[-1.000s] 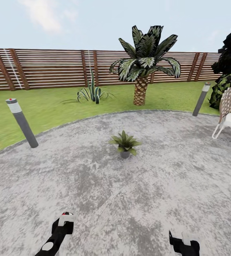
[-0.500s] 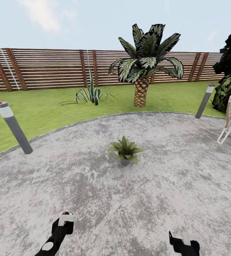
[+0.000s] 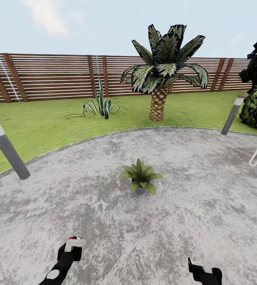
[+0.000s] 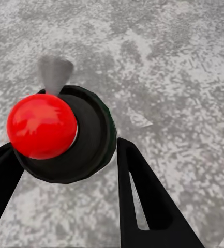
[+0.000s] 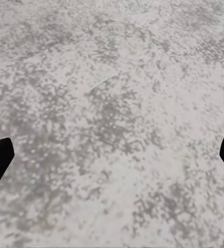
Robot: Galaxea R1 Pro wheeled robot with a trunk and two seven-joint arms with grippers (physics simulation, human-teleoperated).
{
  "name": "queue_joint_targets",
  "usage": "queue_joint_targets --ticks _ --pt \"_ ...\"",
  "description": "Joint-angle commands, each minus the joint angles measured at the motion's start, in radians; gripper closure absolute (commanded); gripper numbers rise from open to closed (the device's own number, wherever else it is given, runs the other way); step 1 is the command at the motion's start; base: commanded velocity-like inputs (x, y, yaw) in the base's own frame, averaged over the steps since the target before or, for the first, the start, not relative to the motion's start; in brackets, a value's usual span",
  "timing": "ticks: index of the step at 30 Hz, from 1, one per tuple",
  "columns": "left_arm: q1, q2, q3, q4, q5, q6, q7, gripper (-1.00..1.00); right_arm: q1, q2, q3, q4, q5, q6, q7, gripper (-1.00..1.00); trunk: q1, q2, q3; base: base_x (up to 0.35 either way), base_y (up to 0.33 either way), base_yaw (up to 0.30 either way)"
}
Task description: Pick up the pesticide atomizer in the garden and spray insectifuge to fully cover both potted plants in the garden.
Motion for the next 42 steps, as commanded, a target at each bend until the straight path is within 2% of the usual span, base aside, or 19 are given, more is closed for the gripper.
queue_joint_targets --ticks 1,14,42 --pt "-0.001 0.000 0.004 0.001 -0.007 -0.004 0.001 1.00 -0.001 0.000 -0.001 0.001 0.004 -0.003 -0.003 -1.00 0.000 0.000 -0.001 0.338 0.000 0.000" --pt "-0.001 0.000 0.004 0.000 -0.007 -0.003 0.001 1.00 -0.001 0.000 -0.001 0.001 0.004 -0.003 -0.003 -1.00 0.000 0.000 -0.001 0.328 -0.054 0.000" --pt "-0.001 0.001 0.004 -0.009 -0.007 -0.002 0.000 1.00 -0.001 0.001 0.000 0.008 0.004 -0.003 -0.003 -1.00 0.000 0.000 -0.001 0.242 -0.183 0.000"
